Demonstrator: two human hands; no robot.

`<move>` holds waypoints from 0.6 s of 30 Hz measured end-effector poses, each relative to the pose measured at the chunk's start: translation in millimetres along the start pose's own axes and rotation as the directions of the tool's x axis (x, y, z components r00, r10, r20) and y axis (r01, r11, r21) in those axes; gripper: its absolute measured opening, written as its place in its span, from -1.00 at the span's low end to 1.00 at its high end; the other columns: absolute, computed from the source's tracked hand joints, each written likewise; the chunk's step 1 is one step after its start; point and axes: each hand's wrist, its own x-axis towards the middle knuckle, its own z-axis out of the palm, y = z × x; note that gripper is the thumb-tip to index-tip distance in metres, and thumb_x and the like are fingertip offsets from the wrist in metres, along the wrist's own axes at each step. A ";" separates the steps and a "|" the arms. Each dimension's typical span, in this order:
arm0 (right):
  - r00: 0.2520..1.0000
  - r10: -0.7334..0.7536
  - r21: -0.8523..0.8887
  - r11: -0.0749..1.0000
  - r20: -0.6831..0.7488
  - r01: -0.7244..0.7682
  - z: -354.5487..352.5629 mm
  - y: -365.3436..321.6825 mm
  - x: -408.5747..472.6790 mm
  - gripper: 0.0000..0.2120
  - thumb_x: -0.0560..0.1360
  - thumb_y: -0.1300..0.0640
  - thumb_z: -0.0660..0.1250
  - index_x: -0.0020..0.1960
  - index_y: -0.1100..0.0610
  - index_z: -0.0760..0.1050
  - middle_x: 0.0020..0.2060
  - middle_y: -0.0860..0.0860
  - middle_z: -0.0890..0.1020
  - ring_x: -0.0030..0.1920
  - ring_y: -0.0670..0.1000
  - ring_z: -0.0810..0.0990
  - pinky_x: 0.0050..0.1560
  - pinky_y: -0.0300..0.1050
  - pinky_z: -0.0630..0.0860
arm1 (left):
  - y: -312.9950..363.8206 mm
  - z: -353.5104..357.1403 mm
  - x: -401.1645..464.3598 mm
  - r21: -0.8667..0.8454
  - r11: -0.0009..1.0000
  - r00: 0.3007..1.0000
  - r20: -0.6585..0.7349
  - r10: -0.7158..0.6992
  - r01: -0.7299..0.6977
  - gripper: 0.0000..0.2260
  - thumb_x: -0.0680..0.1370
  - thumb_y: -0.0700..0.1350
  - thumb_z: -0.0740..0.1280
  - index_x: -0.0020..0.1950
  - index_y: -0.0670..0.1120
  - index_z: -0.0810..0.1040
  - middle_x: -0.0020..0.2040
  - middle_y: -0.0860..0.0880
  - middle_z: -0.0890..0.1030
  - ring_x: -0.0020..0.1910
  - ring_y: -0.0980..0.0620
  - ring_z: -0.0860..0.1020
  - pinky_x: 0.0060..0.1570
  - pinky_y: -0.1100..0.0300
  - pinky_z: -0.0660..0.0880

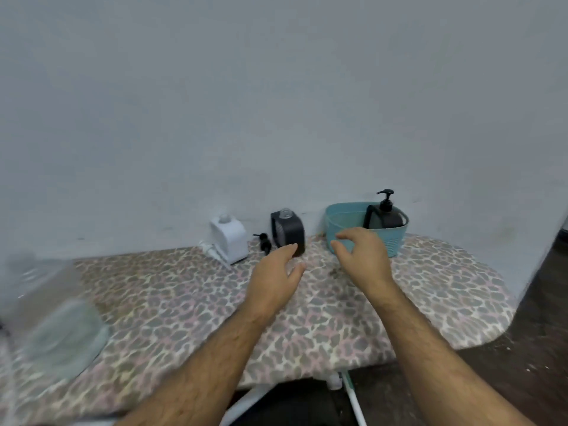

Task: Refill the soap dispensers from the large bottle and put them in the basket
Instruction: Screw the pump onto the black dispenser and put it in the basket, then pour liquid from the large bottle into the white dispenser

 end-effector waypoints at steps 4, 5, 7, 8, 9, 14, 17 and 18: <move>0.995 -0.046 0.089 0.995 0.088 0.039 29.0 -47.0 -41.2 -0.74 0.53 0.05 0.39 0.15 0.15 0.65 0.12 0.04 0.68 0.17 0.02 0.60 0.17 -0.15 0.42 | -25.2 -40.2 -53.1 -0.013 0.999 0.997 -0.062 -0.051 0.050 -0.53 0.59 0.07 0.32 0.47 -0.04 0.41 0.42 0.04 0.48 0.39 0.08 0.43 0.37 0.17 0.35; 0.992 -0.054 0.108 0.993 0.114 0.042 36.9 -58.7 -51.1 -0.74 0.54 0.04 0.39 0.16 0.14 0.65 0.13 0.03 0.67 0.18 0.01 0.59 0.19 -0.13 0.43 | -31.5 -51.6 -66.4 -0.023 0.998 0.994 -0.081 -0.068 0.067 -0.53 0.59 0.07 0.32 0.48 -0.04 0.40 0.42 0.04 0.47 0.39 0.09 0.43 0.37 0.15 0.37; 0.985 -0.066 0.133 0.990 0.161 0.045 50.6 -79.7 -68.5 -0.73 0.54 0.03 0.38 0.18 0.13 0.64 0.15 0.02 0.65 0.20 0.00 0.57 0.21 -0.13 0.43 | -42.8 -71.6 -90.7 -0.061 0.993 0.988 -0.109 -0.111 0.105 -0.52 0.59 0.08 0.33 0.47 -0.04 0.40 0.42 0.04 0.47 0.39 0.10 0.43 0.36 0.13 0.39; 0.981 -0.074 0.151 0.987 0.181 0.047 57.2 -91.0 -76.8 -0.73 0.54 0.03 0.39 0.18 0.13 0.64 0.15 0.01 0.65 0.20 0.00 0.57 0.20 -0.14 0.42 | -48.6 -81.8 -103.1 -0.071 0.990 0.984 -0.123 -0.131 0.122 -0.52 0.59 0.08 0.32 0.47 -0.03 0.40 0.43 0.05 0.46 0.39 0.10 0.42 0.36 0.15 0.38; 0.977 -0.083 0.173 0.984 0.198 0.048 63.6 -102.1 -84.4 -0.73 0.54 0.03 0.39 0.17 0.13 0.64 0.14 0.01 0.65 0.20 -0.01 0.57 0.19 -0.16 0.42 | -54.2 -91.7 -114.7 -0.074 0.988 0.979 -0.142 -0.143 0.134 -0.53 0.59 0.09 0.32 0.47 -0.02 0.40 0.43 0.06 0.46 0.39 0.11 0.41 0.35 0.19 0.37; 0.955 -0.113 0.274 0.961 0.274 0.035 92.6 -146.5 -116.1 -0.74 0.53 0.04 0.41 0.17 0.11 0.64 0.15 0.00 0.65 0.18 -0.03 0.58 0.17 -0.16 0.44 | -82.3 -135.8 -162.0 -0.111 0.977 0.941 -0.267 -0.208 0.184 -0.57 0.59 0.09 0.33 0.43 0.01 0.46 0.39 0.08 0.49 0.36 0.15 0.43 0.32 0.20 0.40; 0.936 -0.146 0.293 0.955 0.321 0.048 108.3 -164.3 -129.2 -0.74 0.52 0.03 0.41 0.16 0.12 0.64 0.13 0.00 0.66 0.16 -0.02 0.59 0.15 -0.16 0.45 | -96.5 -155.0 -182.7 -0.136 0.971 0.904 -0.359 -0.232 0.195 -0.64 0.59 0.04 0.34 0.37 0.01 0.51 0.32 0.08 0.55 0.27 0.23 0.45 0.23 0.35 0.40; 0.930 -0.158 0.302 0.952 0.331 0.054 112.7 -169.4 -132.9 -0.74 0.52 0.02 0.41 0.16 0.11 0.64 0.13 0.00 0.66 0.16 -0.02 0.59 0.15 -0.15 0.45 | -101.4 -160.0 -188.5 -0.142 0.969 0.886 -0.396 -0.243 0.202 -0.66 0.59 0.02 0.35 0.35 0.00 0.53 0.29 0.08 0.56 0.24 0.24 0.46 0.21 0.39 0.38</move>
